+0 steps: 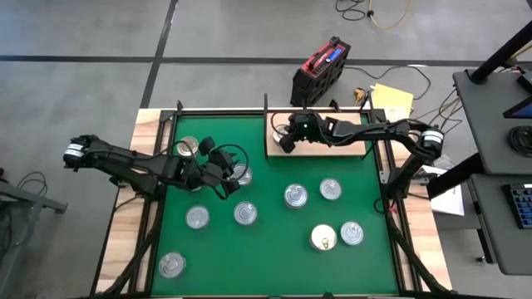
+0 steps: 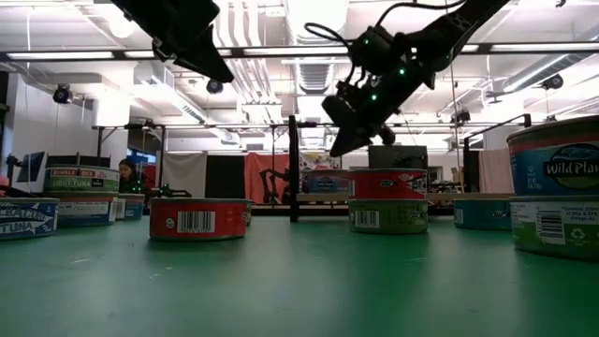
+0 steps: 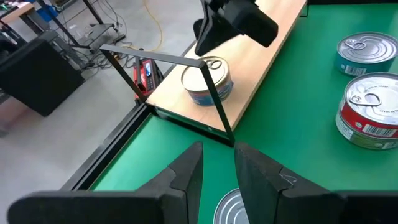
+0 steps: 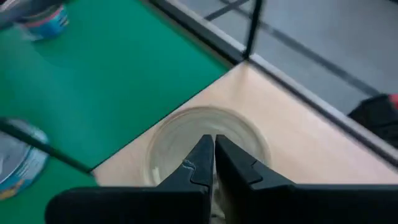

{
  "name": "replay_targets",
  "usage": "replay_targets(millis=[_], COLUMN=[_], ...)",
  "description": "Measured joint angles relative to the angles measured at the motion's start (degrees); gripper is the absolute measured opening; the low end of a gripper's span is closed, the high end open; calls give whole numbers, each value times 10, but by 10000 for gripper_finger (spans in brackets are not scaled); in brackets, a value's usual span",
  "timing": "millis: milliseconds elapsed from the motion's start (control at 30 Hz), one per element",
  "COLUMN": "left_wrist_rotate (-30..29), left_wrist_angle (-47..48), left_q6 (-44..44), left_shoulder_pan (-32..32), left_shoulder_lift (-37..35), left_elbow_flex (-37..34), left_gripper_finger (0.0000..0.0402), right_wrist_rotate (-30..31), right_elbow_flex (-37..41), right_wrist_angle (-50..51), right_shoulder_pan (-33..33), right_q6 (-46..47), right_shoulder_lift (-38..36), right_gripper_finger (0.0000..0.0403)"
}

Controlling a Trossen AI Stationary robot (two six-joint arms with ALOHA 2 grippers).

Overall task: Stack canned seafood by type on shelf
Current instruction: Put the blue/pink tuna can on the shelf

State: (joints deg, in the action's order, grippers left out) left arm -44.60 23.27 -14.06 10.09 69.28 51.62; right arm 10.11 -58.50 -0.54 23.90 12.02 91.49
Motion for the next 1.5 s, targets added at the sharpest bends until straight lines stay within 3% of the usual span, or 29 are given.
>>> replay_targets(millis=[433,1233,1500], left_wrist_rotate=[0,0,0], left_wrist_angle=[0,6,6], left_q6=[0,0,0], left_shoulder_pan=[0,0,0], left_shoulder_lift=[0,0,0], left_elbow_flex=[0,0,0], left_gripper_finger=[77,77,77], right_wrist_rotate=[0,161,184], right_elbow_flex=[3,6,9], right_wrist_angle=[28,263,276], right_shoulder_pan=[1,16,26], right_q6=[4,19,18], right_shoulder_lift=[29,-37,-58], right_gripper_finger=[9,9,9])
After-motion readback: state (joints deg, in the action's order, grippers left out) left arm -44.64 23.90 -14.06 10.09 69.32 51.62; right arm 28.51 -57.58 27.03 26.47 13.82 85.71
